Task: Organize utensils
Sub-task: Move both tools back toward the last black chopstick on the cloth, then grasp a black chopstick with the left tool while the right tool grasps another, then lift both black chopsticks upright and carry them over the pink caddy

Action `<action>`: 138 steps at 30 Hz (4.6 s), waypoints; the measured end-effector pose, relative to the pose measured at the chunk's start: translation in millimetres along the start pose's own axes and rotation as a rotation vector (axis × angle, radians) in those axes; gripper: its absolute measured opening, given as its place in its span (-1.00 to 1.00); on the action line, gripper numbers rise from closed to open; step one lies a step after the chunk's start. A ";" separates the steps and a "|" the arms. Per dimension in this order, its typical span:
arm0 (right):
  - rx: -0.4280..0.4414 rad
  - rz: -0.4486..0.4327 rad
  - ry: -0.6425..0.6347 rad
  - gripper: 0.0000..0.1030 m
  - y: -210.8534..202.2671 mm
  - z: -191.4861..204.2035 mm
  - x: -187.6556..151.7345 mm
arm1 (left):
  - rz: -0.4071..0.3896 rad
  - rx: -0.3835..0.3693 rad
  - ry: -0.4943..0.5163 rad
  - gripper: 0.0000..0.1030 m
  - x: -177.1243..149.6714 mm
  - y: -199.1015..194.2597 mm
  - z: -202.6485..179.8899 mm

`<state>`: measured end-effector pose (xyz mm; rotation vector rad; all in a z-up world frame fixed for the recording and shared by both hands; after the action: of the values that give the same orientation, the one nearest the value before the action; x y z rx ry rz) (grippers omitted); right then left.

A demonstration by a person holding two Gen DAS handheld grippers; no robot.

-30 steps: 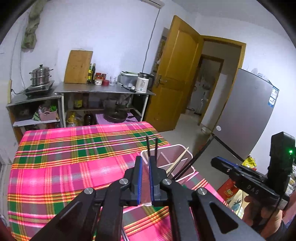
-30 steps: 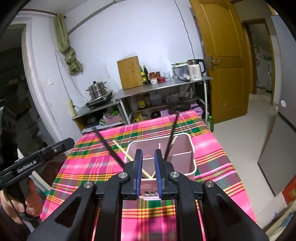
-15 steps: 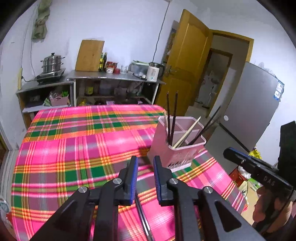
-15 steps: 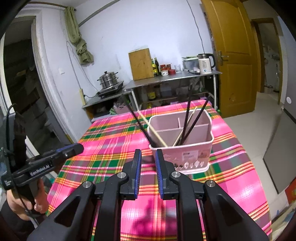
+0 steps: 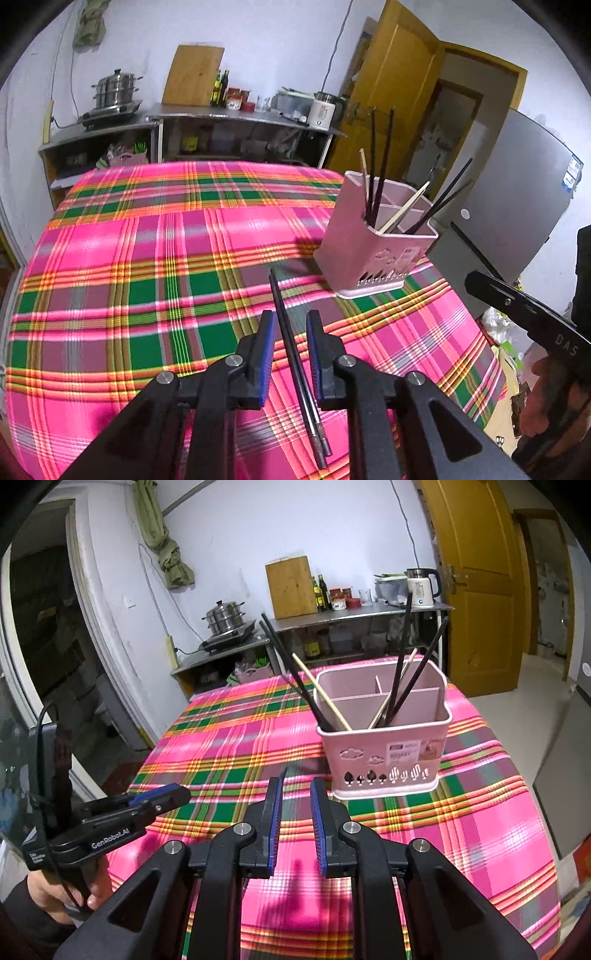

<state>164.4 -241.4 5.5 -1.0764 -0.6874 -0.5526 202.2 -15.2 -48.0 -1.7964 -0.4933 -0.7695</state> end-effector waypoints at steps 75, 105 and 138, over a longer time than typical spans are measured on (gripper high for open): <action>0.017 0.315 -0.061 -0.68 178.3 32.5 -35.0 | 0.118 0.210 -0.181 -0.82 -32.5 75.1 108.5; 0.038 0.289 -0.082 -0.89 164.9 46.6 -9.3 | 0.081 0.169 -0.162 -0.91 -7.0 52.2 99.8; 0.067 0.038 -0.068 -0.89 33.9 39.7 42.2 | -0.091 0.027 -0.030 -0.91 52.0 -38.4 18.1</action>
<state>207.3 -195.2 28.5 -1.0478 -0.7385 -0.4587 218.5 13.3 10.5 -1.7725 -0.6059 -0.7961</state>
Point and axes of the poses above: each gripper's, at about its wrist camera, not at the fingertips, and y roughly the way its jaws point, z to its left, x to its top, the point moved 2 cm from there along y, roughly the way its jaws point, and after that the axes turned 4 degrees about y, right-handed, at the moved point
